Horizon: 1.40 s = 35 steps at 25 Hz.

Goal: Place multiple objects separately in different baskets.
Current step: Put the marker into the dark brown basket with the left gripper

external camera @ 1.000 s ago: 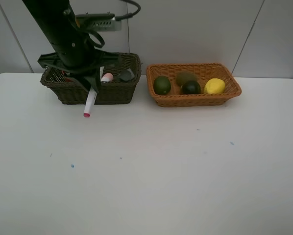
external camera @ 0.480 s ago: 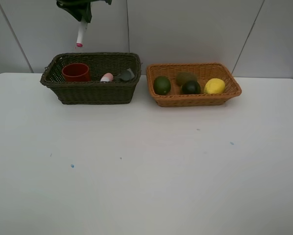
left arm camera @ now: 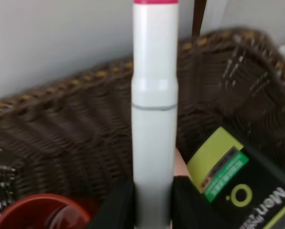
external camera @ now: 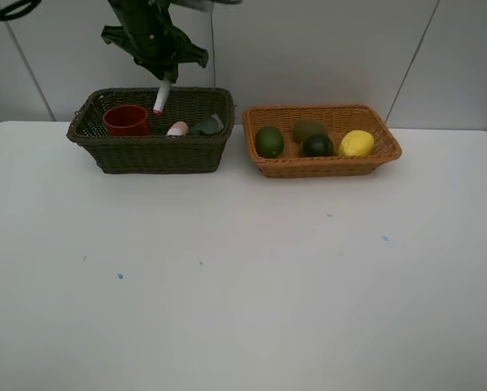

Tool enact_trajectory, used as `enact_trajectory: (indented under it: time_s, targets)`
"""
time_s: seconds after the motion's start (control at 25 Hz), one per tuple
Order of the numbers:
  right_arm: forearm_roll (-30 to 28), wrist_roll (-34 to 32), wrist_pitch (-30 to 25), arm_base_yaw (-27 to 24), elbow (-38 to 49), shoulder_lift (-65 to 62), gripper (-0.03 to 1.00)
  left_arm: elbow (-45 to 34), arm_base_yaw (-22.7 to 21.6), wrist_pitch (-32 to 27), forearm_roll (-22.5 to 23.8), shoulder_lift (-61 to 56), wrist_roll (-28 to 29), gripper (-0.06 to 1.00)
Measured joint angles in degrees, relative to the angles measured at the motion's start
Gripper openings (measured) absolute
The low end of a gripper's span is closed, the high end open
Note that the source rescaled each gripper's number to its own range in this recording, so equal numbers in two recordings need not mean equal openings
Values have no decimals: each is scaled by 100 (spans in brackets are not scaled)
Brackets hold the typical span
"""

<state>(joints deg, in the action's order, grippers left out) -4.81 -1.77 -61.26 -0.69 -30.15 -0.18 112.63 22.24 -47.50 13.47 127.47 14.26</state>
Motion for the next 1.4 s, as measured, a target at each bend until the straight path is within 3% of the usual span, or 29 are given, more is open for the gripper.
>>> enact_trajectory:
  time_s: [0.88,1.2,1.24,1.4]
  targets:
    - [0,0,0,0,0,0,99,0,-45,104,-18,578,-223,19]
    - [0,0,0,0,0,0,99,0,-56,-150,-53,578,-462,21]
    - [0,0,0,0,0,0,99,0,-56,-150,-76,578,-478,26]
    - [0,0,0,0,0,0,99,10,-63,-154,-106,578,-360,77]
